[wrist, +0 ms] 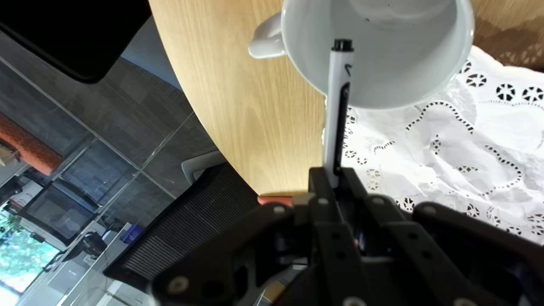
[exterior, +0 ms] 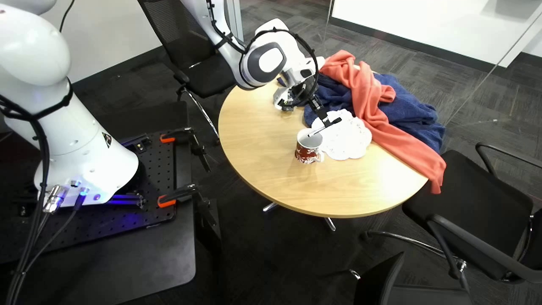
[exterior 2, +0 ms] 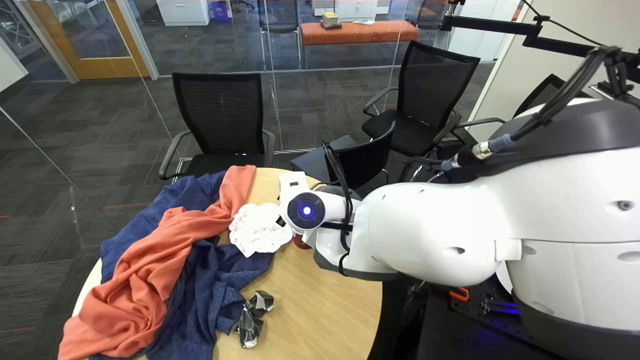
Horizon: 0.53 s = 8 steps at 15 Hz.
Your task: Pick up the small brush from the mug cup and put it on the table. Pick up the mug cup and slightly move it to the right. Pick up the small brush from the table and put it in the mug cup.
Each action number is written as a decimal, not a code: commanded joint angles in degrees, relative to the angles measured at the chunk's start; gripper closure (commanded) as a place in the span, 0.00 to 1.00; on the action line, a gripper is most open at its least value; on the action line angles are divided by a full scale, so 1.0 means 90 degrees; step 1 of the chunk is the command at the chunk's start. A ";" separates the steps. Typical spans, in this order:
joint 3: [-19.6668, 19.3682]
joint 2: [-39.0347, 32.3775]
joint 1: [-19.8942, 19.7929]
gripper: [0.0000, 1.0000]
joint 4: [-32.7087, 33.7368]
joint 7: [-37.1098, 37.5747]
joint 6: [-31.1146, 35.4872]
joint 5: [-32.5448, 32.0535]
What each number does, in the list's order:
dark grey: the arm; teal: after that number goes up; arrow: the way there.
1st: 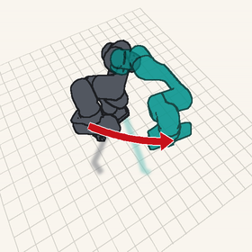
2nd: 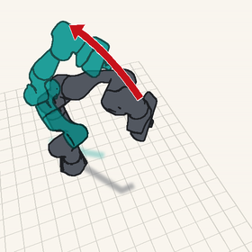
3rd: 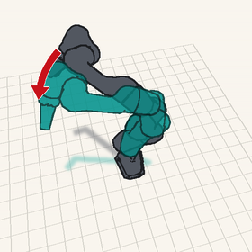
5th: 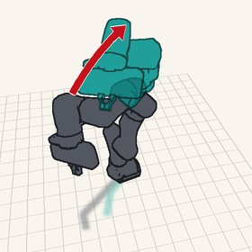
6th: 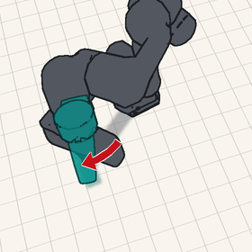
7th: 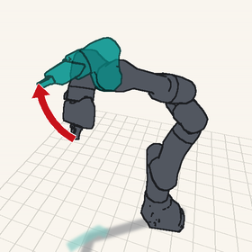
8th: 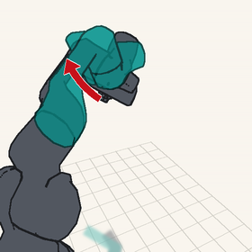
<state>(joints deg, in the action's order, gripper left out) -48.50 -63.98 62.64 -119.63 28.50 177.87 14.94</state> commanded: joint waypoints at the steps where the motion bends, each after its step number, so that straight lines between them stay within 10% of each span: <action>1: -0.0148 -0.0303 0.0243 0.97 -0.0004 0.0165 0.0127 0.0181; 8: -0.0136 -0.0566 0.0425 0.97 -0.0038 0.0232 0.0161 0.0441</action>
<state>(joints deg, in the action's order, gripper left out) -48.52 -67.13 64.82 -119.60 28.64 177.88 17.59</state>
